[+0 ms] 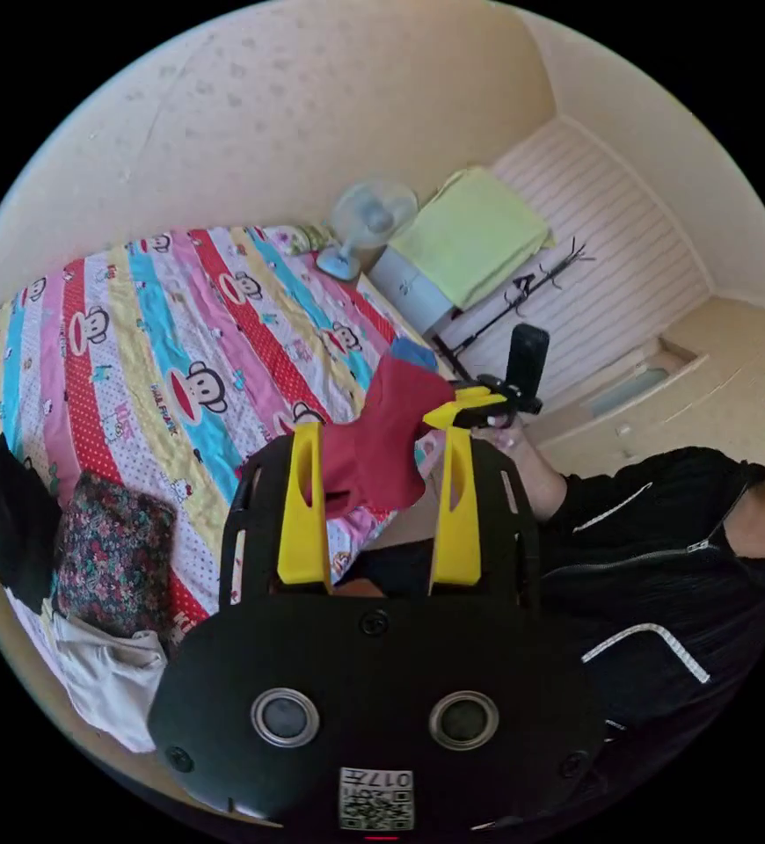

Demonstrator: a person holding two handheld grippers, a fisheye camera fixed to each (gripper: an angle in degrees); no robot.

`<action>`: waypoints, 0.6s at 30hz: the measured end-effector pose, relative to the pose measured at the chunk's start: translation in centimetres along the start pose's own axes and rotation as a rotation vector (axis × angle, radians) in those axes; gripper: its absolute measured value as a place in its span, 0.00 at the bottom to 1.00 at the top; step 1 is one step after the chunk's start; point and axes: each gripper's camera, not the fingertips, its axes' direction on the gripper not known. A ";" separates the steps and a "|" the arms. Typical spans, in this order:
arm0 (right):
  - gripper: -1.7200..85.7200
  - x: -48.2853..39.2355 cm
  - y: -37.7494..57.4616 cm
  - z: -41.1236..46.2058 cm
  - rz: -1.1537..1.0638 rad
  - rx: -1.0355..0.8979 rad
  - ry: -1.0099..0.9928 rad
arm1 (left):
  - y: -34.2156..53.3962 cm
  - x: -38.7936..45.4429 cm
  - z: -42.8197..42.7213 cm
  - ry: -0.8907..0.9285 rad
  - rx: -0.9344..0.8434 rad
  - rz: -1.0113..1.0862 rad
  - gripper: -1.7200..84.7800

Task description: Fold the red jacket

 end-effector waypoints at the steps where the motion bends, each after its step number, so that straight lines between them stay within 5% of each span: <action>1: 0.04 -0.2 -0.2 0.5 0.000 -0.019 0.019 | -0.2 0.0 1.0 0.010 -0.028 0.010 0.23; 5: 0.06 -1.0 -0.1 2.2 -0.014 -0.147 0.120 | -0.1 0.8 4.0 -0.205 -0.030 -0.029 0.12; 10: 0.08 0.6 4.0 -4.7 0.030 0.031 0.048 | 1.0 -1.0 0.5 -0.084 0.040 -0.040 0.09; 18: 0.13 3.2 14.6 -14.3 0.120 0.147 0.312 | 0.7 7.7 -11.8 -0.072 0.156 0.477 0.09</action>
